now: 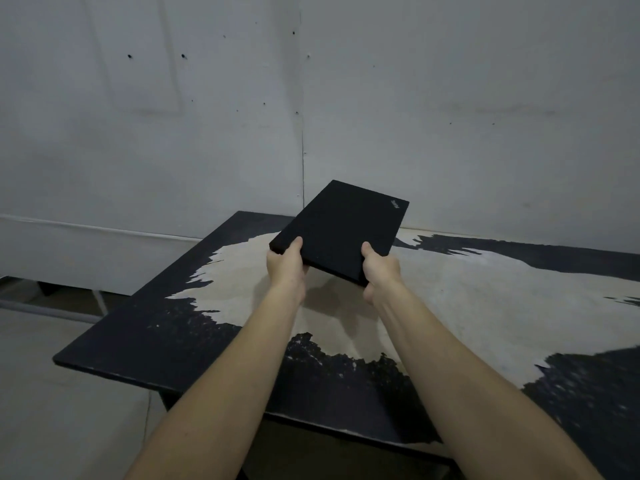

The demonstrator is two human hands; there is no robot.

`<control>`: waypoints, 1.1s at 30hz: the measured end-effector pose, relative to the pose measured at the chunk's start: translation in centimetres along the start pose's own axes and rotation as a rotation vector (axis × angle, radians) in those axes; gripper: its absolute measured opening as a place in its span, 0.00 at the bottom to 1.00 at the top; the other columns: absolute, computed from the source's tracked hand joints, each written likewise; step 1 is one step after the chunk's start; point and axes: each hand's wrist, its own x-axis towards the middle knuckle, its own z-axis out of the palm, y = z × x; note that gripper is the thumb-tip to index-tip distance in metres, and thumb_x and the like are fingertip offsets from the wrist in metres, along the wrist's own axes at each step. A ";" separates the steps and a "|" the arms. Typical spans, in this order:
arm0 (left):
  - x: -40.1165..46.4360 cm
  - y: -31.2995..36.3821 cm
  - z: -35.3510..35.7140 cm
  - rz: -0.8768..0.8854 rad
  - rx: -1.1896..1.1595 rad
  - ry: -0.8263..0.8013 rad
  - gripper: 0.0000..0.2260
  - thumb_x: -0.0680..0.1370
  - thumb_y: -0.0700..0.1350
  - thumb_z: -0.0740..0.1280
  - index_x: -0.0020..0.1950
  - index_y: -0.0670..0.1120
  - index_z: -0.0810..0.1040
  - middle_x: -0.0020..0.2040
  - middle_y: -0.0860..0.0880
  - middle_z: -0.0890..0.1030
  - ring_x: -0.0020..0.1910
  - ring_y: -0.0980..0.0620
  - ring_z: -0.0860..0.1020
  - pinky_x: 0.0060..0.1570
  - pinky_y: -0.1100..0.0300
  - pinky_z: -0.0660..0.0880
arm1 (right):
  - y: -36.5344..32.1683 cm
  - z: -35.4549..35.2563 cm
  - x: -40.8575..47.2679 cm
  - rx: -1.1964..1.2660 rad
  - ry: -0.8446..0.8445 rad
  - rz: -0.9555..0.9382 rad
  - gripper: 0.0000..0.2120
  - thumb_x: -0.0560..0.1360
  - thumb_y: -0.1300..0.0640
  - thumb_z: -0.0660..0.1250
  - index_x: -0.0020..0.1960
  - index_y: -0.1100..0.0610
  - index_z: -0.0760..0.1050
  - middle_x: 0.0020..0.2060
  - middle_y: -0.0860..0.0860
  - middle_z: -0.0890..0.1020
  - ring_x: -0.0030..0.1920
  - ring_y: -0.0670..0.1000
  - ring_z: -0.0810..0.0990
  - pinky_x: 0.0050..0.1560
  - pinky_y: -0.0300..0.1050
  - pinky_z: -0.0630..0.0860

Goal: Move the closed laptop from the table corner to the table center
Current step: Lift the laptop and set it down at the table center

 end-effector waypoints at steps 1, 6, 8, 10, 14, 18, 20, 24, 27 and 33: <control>-0.5 -0.7 0.6 0.003 -0.004 -0.014 0.13 0.78 0.37 0.70 0.60 0.46 0.75 0.58 0.46 0.82 0.52 0.49 0.83 0.49 0.54 0.82 | 0.1 0.0 0.0 0.007 0.012 0.003 0.16 0.81 0.54 0.68 0.66 0.57 0.75 0.58 0.52 0.82 0.53 0.54 0.82 0.50 0.48 0.81; -2.6 -3.2 3.4 0.013 0.011 -0.047 0.16 0.77 0.42 0.71 0.61 0.50 0.70 0.58 0.48 0.81 0.55 0.48 0.82 0.57 0.47 0.80 | 0.2 -0.3 -0.1 -0.010 0.034 0.036 0.17 0.81 0.51 0.66 0.66 0.59 0.75 0.58 0.54 0.83 0.54 0.56 0.83 0.57 0.52 0.80; -2.8 -3.4 3.8 0.040 0.013 -0.026 0.19 0.77 0.43 0.70 0.65 0.48 0.68 0.60 0.47 0.80 0.56 0.48 0.82 0.58 0.47 0.80 | 0.2 -0.7 -0.2 0.004 0.016 0.041 0.16 0.82 0.51 0.65 0.65 0.58 0.76 0.57 0.53 0.83 0.49 0.53 0.83 0.47 0.47 0.80; -2.8 -3.4 4.3 0.069 0.027 -0.027 0.20 0.78 0.43 0.69 0.67 0.48 0.68 0.61 0.48 0.80 0.56 0.49 0.81 0.59 0.48 0.79 | 0.0 -1.4 -0.1 0.008 -0.028 0.049 0.15 0.82 0.50 0.65 0.64 0.58 0.76 0.55 0.53 0.84 0.49 0.54 0.84 0.45 0.47 0.81; -2.4 -3.1 4.9 0.088 0.007 0.002 0.20 0.77 0.42 0.68 0.68 0.48 0.69 0.60 0.48 0.81 0.54 0.50 0.82 0.56 0.50 0.80 | -0.9 -3.0 0.2 -0.004 -0.207 0.021 0.13 0.81 0.52 0.67 0.63 0.56 0.78 0.52 0.53 0.86 0.48 0.55 0.86 0.42 0.51 0.83; -1.4 -2.1 4.4 0.085 -0.020 -0.033 0.18 0.75 0.42 0.69 0.65 0.47 0.75 0.58 0.47 0.83 0.53 0.47 0.84 0.57 0.46 0.81 | -2.0 -5.7 0.6 -0.172 -0.359 0.014 0.10 0.80 0.49 0.68 0.57 0.54 0.78 0.46 0.52 0.86 0.40 0.52 0.88 0.40 0.51 0.83; -1.0 -1.4 3.9 0.082 -0.023 -0.073 0.15 0.75 0.42 0.69 0.62 0.47 0.77 0.56 0.45 0.85 0.53 0.45 0.84 0.56 0.44 0.81 | -2.8 -7.7 1.4 -0.203 -0.344 0.044 0.13 0.80 0.45 0.67 0.56 0.54 0.75 0.45 0.55 0.83 0.40 0.54 0.87 0.40 0.51 0.82; -0.5 -0.1 2.8 0.028 -0.019 -0.165 0.10 0.77 0.40 0.69 0.58 0.46 0.79 0.56 0.42 0.85 0.54 0.40 0.84 0.54 0.40 0.81 | -5.6 -12.2 3.7 -0.101 -0.143 0.075 0.25 0.78 0.39 0.67 0.63 0.57 0.69 0.50 0.59 0.80 0.44 0.58 0.85 0.42 0.54 0.80; -0.6 0.6 2.1 -0.046 0.029 -0.218 0.10 0.77 0.42 0.69 0.58 0.47 0.79 0.55 0.41 0.85 0.54 0.38 0.84 0.52 0.38 0.81 | -8.1 -15.1 5.1 -0.075 -0.063 0.055 0.31 0.76 0.35 0.64 0.66 0.59 0.70 0.56 0.59 0.81 0.50 0.58 0.85 0.43 0.54 0.80; -1.4 0.7 1.6 -0.176 0.141 -0.292 0.15 0.77 0.45 0.69 0.62 0.42 0.79 0.52 0.41 0.87 0.46 0.40 0.86 0.34 0.48 0.83 | -11.6 -16.7 5.8 -0.286 -0.154 0.009 0.28 0.74 0.35 0.65 0.61 0.57 0.77 0.54 0.56 0.84 0.51 0.55 0.85 0.45 0.51 0.81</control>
